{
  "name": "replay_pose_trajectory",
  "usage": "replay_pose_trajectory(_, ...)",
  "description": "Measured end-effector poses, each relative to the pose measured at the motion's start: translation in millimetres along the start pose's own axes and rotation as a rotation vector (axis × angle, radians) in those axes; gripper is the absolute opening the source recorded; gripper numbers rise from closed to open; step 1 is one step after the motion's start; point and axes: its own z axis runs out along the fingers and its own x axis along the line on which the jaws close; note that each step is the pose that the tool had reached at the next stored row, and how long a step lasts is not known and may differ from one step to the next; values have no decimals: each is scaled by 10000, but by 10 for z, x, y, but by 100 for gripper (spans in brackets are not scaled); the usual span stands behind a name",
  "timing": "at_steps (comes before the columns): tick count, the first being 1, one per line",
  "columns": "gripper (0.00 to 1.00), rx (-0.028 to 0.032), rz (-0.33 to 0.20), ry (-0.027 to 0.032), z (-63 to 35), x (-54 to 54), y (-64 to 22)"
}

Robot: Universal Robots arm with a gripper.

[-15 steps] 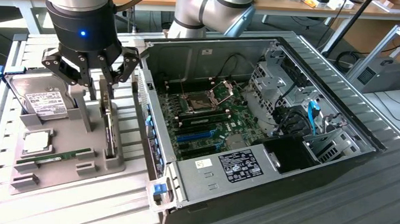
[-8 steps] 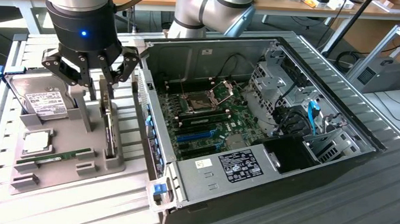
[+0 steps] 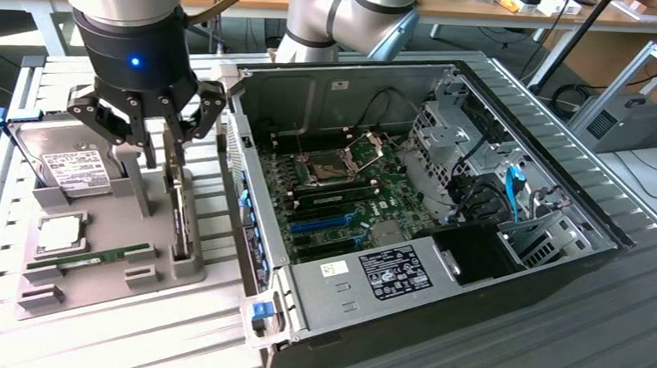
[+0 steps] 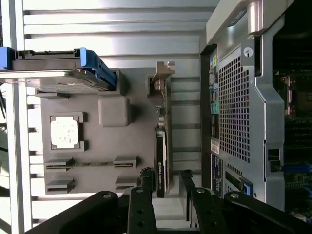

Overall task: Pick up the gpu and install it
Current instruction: 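Pick up the gpu and move the gpu toward the slot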

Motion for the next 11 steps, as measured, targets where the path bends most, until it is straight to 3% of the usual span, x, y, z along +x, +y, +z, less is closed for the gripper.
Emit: replay_pose_trajectory(11, 36, 0, 0, 0, 177, 2, -8)
